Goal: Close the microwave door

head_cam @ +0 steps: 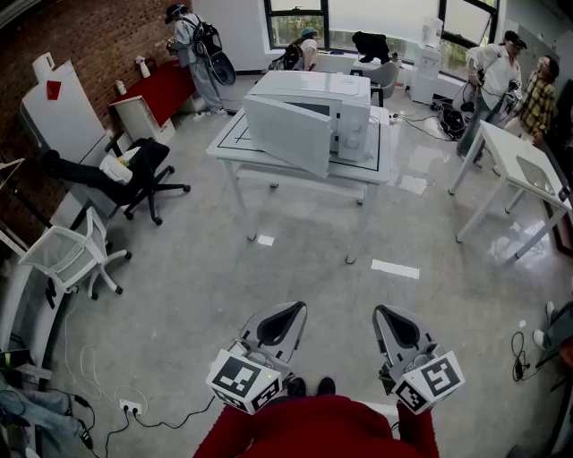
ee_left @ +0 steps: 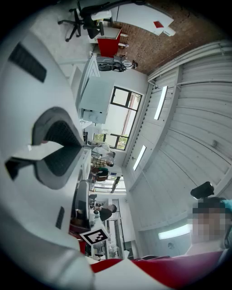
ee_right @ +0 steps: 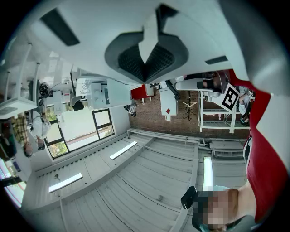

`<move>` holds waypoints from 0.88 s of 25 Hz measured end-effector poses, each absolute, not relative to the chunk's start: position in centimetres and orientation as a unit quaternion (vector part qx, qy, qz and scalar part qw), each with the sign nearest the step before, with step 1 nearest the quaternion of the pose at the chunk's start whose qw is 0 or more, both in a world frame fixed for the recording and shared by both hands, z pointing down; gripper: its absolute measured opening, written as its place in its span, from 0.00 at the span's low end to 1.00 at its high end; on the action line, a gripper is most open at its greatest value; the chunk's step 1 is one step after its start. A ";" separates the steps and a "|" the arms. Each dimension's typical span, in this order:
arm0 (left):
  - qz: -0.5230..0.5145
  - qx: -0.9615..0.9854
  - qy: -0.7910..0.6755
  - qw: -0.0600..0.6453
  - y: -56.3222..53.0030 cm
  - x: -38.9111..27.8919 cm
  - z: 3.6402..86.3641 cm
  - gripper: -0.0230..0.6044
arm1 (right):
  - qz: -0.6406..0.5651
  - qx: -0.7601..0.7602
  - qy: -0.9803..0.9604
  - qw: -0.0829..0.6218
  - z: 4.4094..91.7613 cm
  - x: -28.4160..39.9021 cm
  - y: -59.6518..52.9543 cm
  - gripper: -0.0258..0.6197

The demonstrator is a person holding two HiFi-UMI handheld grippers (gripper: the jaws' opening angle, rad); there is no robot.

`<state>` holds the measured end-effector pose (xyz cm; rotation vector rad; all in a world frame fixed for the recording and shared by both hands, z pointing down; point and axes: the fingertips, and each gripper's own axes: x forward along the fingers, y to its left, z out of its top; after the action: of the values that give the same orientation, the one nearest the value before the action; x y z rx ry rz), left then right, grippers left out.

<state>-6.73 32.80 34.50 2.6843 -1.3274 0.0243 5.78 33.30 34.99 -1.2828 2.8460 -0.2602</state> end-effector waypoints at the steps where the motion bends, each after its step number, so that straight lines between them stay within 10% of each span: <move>1: 0.008 0.894 -0.442 0.074 32.8 -6.6 34.6 0.05 | -0.084 -0.409 0.909 0.004 35.1 5.8 33.3 0.06; 22: 0.008 0.886 -0.455 0.092 31.5 -4.7 35.6 0.05 | -0.099 -0.402 0.910 0.012 36.3 8.8 32.6 0.06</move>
<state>-4.71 31.49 35.62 2.6316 -1.3502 0.0233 8.82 32.57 36.32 -1.2530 2.8385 -0.3087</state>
